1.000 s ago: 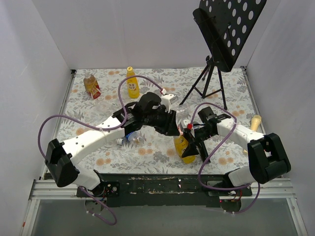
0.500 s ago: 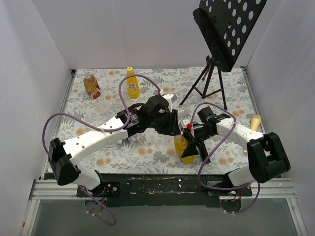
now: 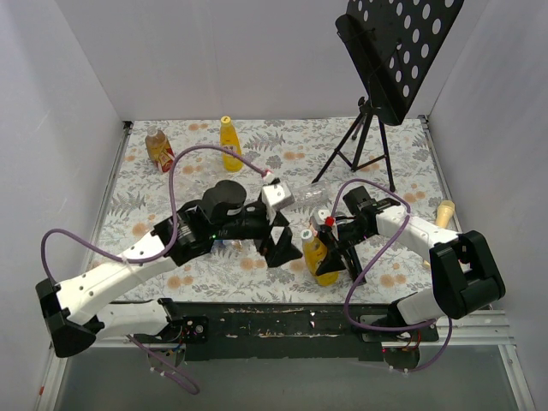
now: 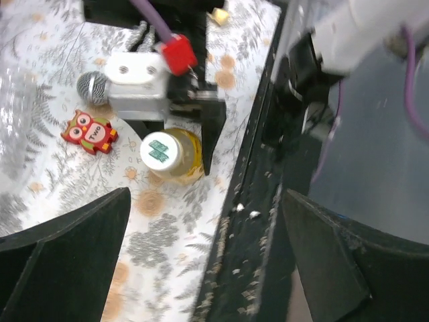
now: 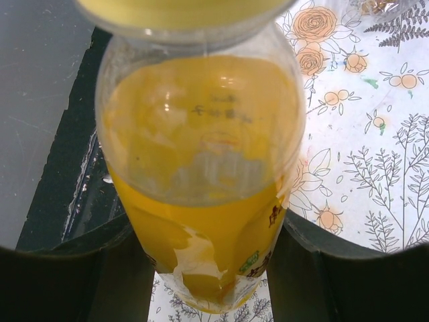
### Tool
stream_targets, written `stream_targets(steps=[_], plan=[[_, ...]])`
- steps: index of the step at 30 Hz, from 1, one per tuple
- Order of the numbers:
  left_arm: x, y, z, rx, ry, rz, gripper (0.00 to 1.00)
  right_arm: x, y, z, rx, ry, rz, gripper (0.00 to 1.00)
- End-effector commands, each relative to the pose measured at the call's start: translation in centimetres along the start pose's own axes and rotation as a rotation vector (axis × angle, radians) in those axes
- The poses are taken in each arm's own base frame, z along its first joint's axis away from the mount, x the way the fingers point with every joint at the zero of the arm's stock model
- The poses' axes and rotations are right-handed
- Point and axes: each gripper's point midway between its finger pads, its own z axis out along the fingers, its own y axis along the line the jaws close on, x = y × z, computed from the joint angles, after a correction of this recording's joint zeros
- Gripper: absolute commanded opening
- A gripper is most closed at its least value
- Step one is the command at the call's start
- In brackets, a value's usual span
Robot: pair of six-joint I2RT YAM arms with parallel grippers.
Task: Unscrew the bottle caps
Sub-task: Unscrew the bottle cap from the plastic bottle.
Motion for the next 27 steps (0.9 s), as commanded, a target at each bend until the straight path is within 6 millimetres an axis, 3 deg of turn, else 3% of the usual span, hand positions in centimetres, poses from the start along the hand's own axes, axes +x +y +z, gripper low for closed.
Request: stream_targets(steps=[1,4,11,27], plan=[[2.0,-1.2,0.1,0.206,-0.067,0.503,0.97,-0.5,0.4,0.1,-0.024,-0.009,-0.038,0.15],[1.8,-0.2,1.7,0.197,-0.065,0.57,0.95,-0.5,0.6,0.1,-0.028,-0.016,-0.046,0.15],[1.6,1.4,4.6,0.221,-0.011,0.533,0.74,-0.5,0.6,0.1,-0.035,-0.016,-0.044,0.15],[0.6,1.5,5.1,0.249,-0.037,0.49,0.53,-0.4,0.6,0.2,-0.034,-0.009,-0.042,0.15]])
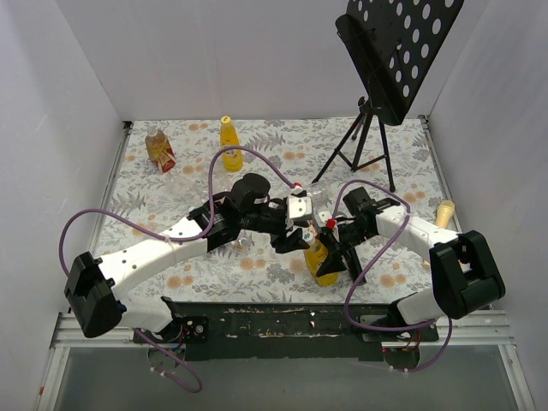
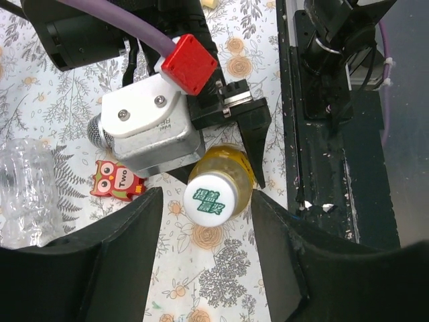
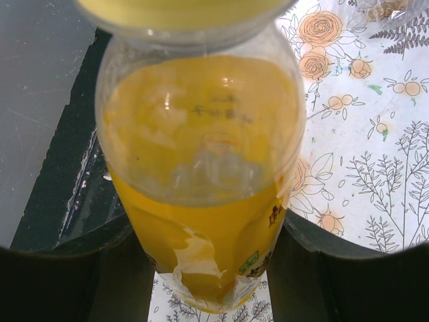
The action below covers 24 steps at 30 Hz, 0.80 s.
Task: Unscrew the bottle caps
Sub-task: Unscrew the bottle cap from the plastic bottle.
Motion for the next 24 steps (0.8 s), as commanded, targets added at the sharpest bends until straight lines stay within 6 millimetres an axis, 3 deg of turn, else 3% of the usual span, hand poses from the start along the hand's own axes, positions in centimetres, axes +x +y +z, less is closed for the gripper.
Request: stream_targets(steps=[1,9,19,21,24], plan=[[-2.7,0.1,-0.3,0.022,-0.057,0.026,0.51,-0.6,0.1,0.1,-0.017,-0.009,-0.008,0.15],[-2.2,-0.2,0.0,0.06,-0.013,-0.01,0.38,-0.5,0.1,0.1,-0.015,-0.003,-0.002,0.15],[-1.1,-0.4,0.0,0.065,0.031,-0.04,0.4,-0.5,0.0,0.1,-0.015,-0.005,-0.002,0.15],[-1.3,-0.4,0.1,0.062,0.025,-0.044,0.29,-0.4,0.1,0.2,-0.015,-0.003,0.001,0.15],[-1.6,-0.4,0.2,0.064,0.012,-0.053,0.27,-0.4,0.0,0.1,-0.014,-0.002,0.0,0.15]])
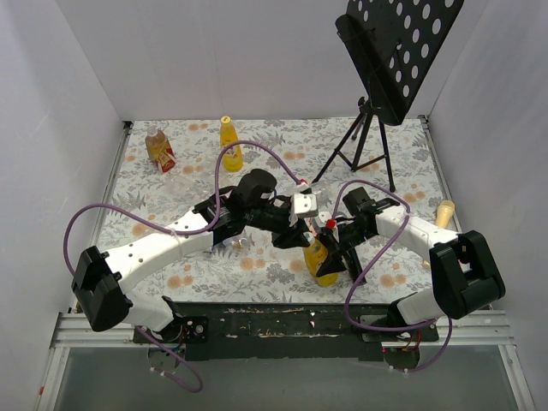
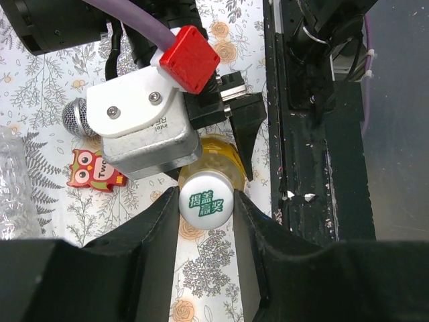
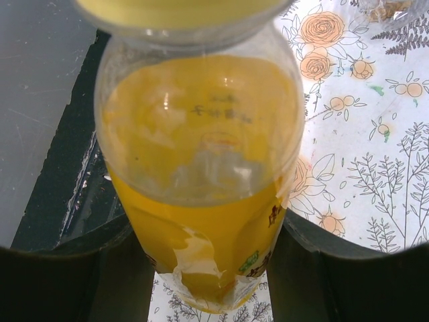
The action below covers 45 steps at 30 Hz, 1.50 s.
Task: Unscrew the bottle caps
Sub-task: Unscrew the bottle cap from the plastic bottle.
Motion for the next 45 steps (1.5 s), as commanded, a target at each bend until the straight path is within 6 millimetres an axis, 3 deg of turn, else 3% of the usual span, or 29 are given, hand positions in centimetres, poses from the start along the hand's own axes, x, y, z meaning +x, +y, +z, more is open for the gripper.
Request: stream_targets(steps=[1,3,4,5,8,11,14,18,28,35,39,45], plan=[[-2.1,0.0,-0.4,0.007,-0.051,0.009,0.26,-0.4,0.0,0.1,-0.011,-0.002,-0.001,0.15],[-2.3,0.0,-0.4,-0.002,-0.057,-0.013,0.15,-0.5,-0.1,0.1,-0.009,-0.003,-0.001,0.15],[-2.4,0.3,-0.4,-0.019,-0.061,-0.029,0.02,-0.4,-0.1,0.1,-0.008,-0.002,0.002,0.15],[-2.4,0.6,-0.4,-0.041,-0.062,-0.064,0.0,-0.4,-0.1,0.0,-0.006,0.001,0.006,0.15],[-3.2,0.9,-0.9,-0.11,-0.102,-0.211,0.0,-0.5,-0.5,0.0,0.011,0.008,0.023,0.15],[-3.5,2.0,-2.3,-0.272,-0.165,-0.508,0.0,-1.0,-0.9,-0.2,0.024,-0.002,0.029,0.15],[-3.4,2.0,-3.6,-0.364,-0.199,-0.828,0.0,-1.8,-1.1,-0.2,0.028,-0.023,0.04,0.14],[-2.9,1.5,-3.9,-0.424,-0.19,-1.085,0.0,-2.4,-1.0,-0.2,0.014,-0.048,0.055,0.12],[-3.9,2.4,-4.0,-0.486,-0.23,-1.188,0.0,-2.3,-1.1,-0.4,0.03,-0.042,0.057,0.09],[-4.4,2.3,-4.9,-0.486,-0.26,-1.142,0.0,-2.5,-1.4,-0.4,0.036,-0.048,0.062,0.08],[-4.1,1.8,-5.9,-0.487,-0.246,-1.002,0.21,-2.6,-1.5,-0.5,0.04,-0.052,0.064,0.07],[-3.3,0.2,-7.7,-0.431,-0.22,-0.636,0.73,-2.4,-1.5,-0.5,0.042,-0.048,0.062,0.06]])
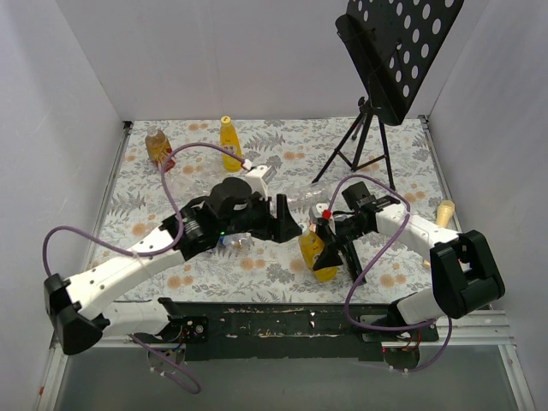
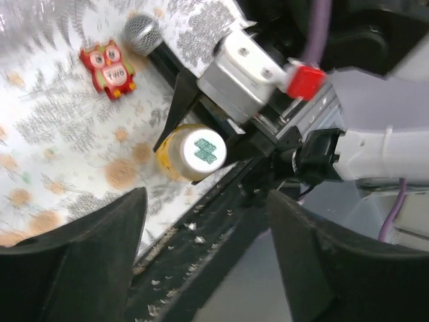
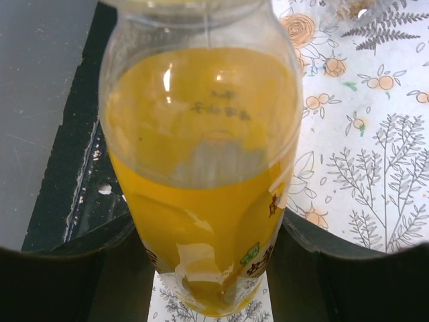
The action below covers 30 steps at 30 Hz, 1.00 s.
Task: Unscrew the bottle caps
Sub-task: Unscrew the bottle cap from the plastic bottle.
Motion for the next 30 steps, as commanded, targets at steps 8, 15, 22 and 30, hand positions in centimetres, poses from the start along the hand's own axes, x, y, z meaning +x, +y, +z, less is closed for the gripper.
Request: stream_targets(steps=[8,15,22,30], plan=[[1.1,-2.7,-3.4,0.363,0.001,0.86,0.96,-0.8,0.2,-0.3,-0.01,-0.026,-0.033,0.06],[0.0,-2.0,0.5,0.372,0.047,1.089,0.93,-0.4,0.6,-0.3,-0.011,-0.017,-0.07,0.06],[-0.5,-1.9,2.4,0.378,0.101,1.079,0.76,-0.5,0.5,-0.4,-0.007,-0.014,-0.078,0.06],[0.4,-1.7,2.8,0.397,0.167,1.067,0.57,-0.5,0.5,-0.4,-0.007,-0.014,-0.075,0.06]])
